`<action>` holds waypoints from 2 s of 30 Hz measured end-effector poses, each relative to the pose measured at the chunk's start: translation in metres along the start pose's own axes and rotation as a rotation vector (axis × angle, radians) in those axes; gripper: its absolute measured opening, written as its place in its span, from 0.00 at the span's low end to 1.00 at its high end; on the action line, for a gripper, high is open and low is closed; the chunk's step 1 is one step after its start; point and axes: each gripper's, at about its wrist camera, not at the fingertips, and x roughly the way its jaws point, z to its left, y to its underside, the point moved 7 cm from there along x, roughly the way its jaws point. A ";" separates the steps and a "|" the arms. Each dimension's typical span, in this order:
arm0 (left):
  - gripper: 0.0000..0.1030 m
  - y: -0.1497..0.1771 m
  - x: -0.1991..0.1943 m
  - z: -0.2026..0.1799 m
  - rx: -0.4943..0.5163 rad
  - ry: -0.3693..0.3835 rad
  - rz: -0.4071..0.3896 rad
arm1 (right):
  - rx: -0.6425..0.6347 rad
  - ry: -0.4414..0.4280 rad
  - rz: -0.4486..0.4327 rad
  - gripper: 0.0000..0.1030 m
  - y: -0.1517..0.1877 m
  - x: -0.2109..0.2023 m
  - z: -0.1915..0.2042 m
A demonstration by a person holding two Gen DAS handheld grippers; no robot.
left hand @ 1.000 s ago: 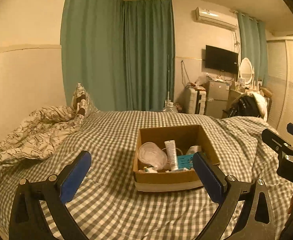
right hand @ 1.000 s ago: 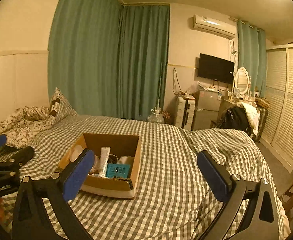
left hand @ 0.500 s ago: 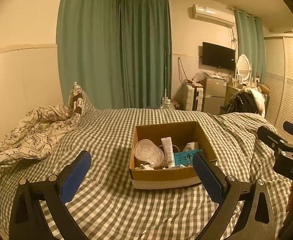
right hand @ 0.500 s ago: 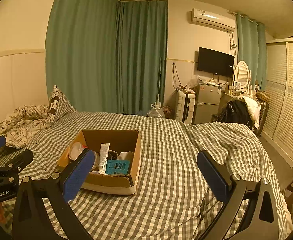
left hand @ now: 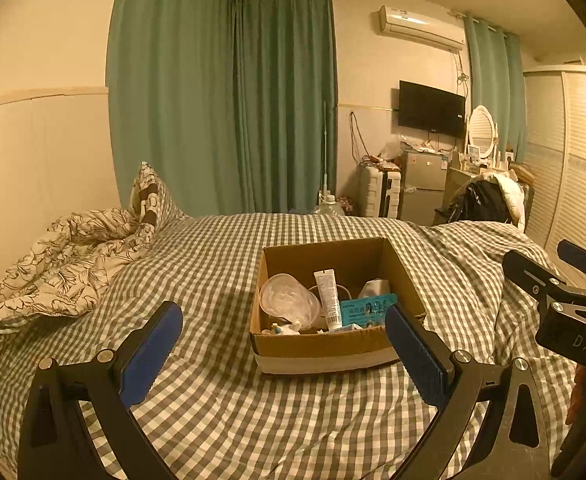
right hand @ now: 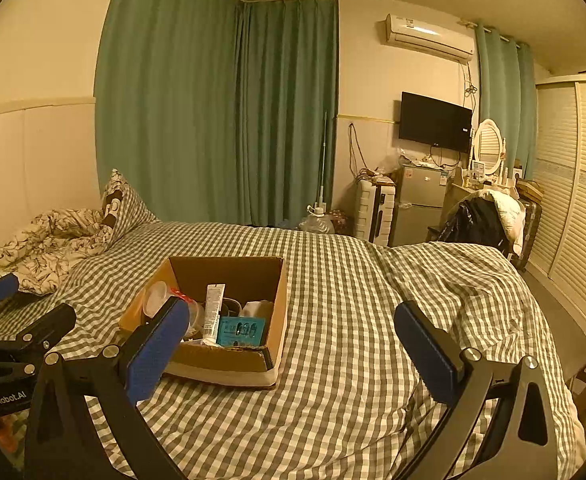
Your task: Organize objects
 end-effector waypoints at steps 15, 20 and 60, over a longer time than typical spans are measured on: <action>1.00 0.000 -0.001 -0.001 -0.008 0.013 -0.005 | 0.001 -0.003 0.010 1.00 0.003 0.002 0.004; 1.00 0.000 -0.002 -0.005 0.003 0.018 -0.006 | 0.000 -0.003 0.011 1.00 0.003 0.002 0.004; 1.00 0.005 -0.003 0.001 -0.014 -0.012 -0.003 | -0.014 -0.013 0.038 1.00 0.014 0.010 0.009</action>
